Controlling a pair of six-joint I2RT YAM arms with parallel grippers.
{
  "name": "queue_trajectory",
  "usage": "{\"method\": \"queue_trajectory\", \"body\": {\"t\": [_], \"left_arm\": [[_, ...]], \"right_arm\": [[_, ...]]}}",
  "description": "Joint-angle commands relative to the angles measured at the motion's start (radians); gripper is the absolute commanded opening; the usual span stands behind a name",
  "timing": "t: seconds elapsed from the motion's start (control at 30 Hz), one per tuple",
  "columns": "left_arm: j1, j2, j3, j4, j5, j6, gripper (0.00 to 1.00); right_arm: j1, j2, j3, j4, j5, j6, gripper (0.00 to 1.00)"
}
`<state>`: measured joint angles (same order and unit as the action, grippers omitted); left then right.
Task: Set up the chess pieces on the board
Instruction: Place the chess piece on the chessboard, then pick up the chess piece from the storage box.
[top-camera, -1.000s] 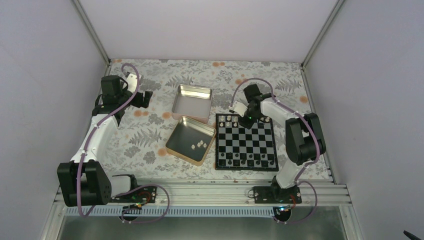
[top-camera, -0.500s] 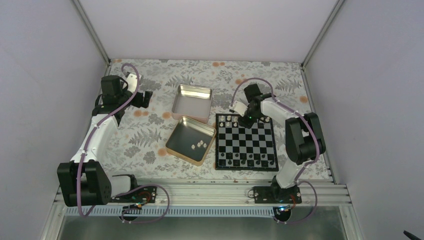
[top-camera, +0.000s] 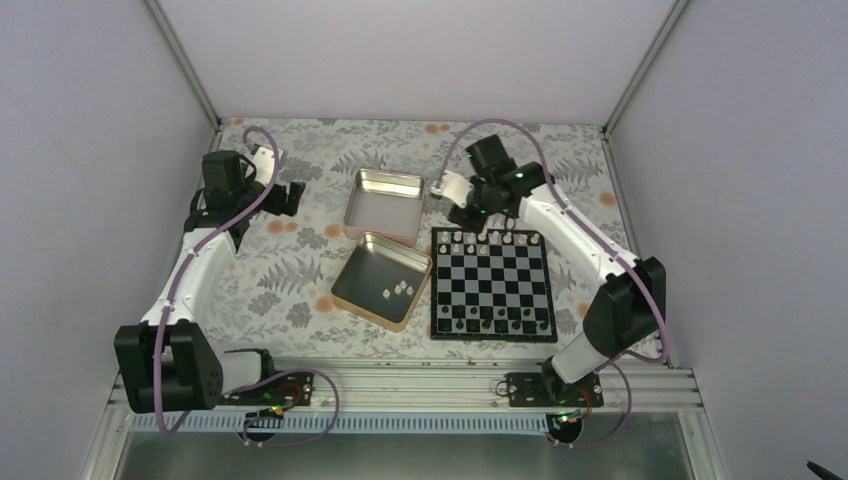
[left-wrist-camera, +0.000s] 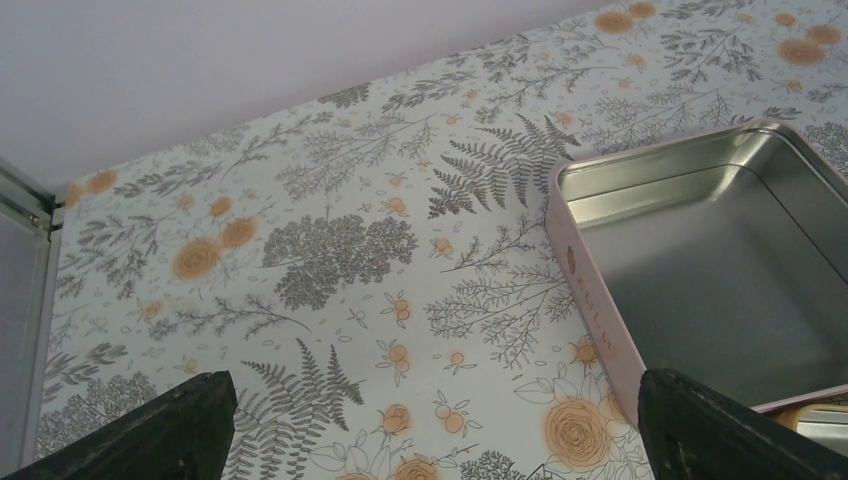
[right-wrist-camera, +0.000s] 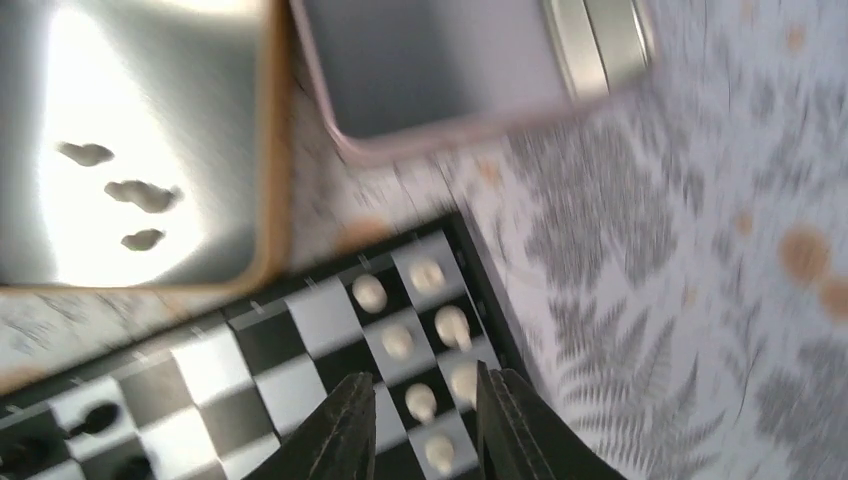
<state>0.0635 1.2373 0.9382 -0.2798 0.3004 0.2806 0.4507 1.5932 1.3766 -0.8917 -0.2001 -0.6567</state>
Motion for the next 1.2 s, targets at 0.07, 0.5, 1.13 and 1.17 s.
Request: {"method": "queue_trajectory", "body": {"t": [0.07, 0.5, 1.13, 1.17], "left_arm": [[0.004, -0.010, 0.006, -0.007, 0.010, 0.010, 1.00], [0.004, -0.011, 0.000, -0.005, 0.002, 0.014, 1.00], [0.004, -0.010, -0.001, -0.005, 0.008, 0.017, 1.00], [0.004, -0.010, -0.002, -0.005, 0.008, 0.017, 1.00]], "right_arm": [[0.263, 0.061, 0.119, -0.074, 0.052, 0.030, 0.32], [0.497, 0.345, 0.106, -0.011, 0.133, 0.034, 0.32], [0.517, 0.413, 0.096, 0.018, 0.121, 0.011, 0.32], [0.517, 0.416, 0.097, 0.019, 0.122, 0.010, 0.32]]}}
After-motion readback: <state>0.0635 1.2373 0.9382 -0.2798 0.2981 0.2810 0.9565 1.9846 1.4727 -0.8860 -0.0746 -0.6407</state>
